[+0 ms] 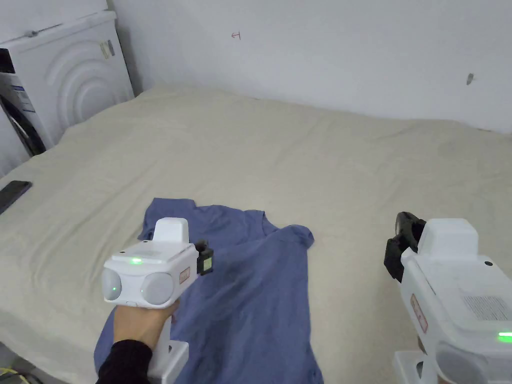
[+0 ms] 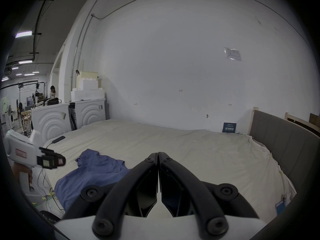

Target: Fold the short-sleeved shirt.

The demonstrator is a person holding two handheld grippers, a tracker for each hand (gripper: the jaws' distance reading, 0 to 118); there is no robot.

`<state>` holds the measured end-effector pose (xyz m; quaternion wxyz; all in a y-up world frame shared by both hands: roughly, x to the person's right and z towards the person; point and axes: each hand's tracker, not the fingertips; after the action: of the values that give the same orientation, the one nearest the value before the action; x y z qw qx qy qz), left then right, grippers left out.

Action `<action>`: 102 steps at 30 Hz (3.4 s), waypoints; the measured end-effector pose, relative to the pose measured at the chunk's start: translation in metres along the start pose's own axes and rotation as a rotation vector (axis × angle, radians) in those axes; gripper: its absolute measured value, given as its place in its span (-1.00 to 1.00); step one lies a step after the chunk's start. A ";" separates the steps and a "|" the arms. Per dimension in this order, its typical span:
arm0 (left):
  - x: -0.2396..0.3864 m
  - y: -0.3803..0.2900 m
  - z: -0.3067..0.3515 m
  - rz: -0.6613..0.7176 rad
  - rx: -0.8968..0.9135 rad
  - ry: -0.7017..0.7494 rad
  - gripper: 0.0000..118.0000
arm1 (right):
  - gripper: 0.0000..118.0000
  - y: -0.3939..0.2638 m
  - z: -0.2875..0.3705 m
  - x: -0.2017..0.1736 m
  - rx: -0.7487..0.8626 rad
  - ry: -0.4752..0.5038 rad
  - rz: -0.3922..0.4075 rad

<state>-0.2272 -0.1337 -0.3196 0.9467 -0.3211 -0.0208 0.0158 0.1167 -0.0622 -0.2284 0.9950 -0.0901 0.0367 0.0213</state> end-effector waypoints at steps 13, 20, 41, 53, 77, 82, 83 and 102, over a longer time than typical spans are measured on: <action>0.030 -0.044 -0.130 0.008 -0.407 -0.021 0.81 | -1.00 -0.024 -0.002 0.055 -0.069 -0.122 -0.001; 0.050 -0.058 -0.146 -0.083 -0.469 0.032 0.31 | -1.00 -0.033 0.000 0.068 -0.102 -0.161 -0.013; 0.009 0.014 -0.026 0.236 -0.120 -0.328 -0.97 | -1.00 -0.014 0.039 0.092 -0.041 -0.192 -0.044; 0.155 0.151 0.052 -0.058 0.111 -0.573 -0.97 | -1.00 0.000 0.083 0.129 0.025 -0.274 -0.053; 0.375 -0.008 -0.029 -0.587 -0.264 -0.762 -0.97 | -1.00 -0.023 0.135 0.208 0.007 -0.471 -0.056; 0.368 -0.059 -0.065 -0.597 -0.393 -0.662 -0.97 | -1.00 -0.035 0.133 0.207 -0.022 -0.462 -0.059; 0.367 -0.066 -0.072 -0.588 -0.425 -0.646 -0.97 | -1.00 -0.037 0.133 0.205 -0.028 -0.459 -0.060; 0.278 0.013 0.013 -0.181 -0.016 -0.586 0.89 | -1.00 -0.019 0.130 0.183 0.005 -0.417 -0.052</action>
<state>0.0496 -0.1040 -0.3092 0.8953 -0.3073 -0.3216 0.0234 0.3089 -0.0508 -0.1113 0.9815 -0.0823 -0.1721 0.0137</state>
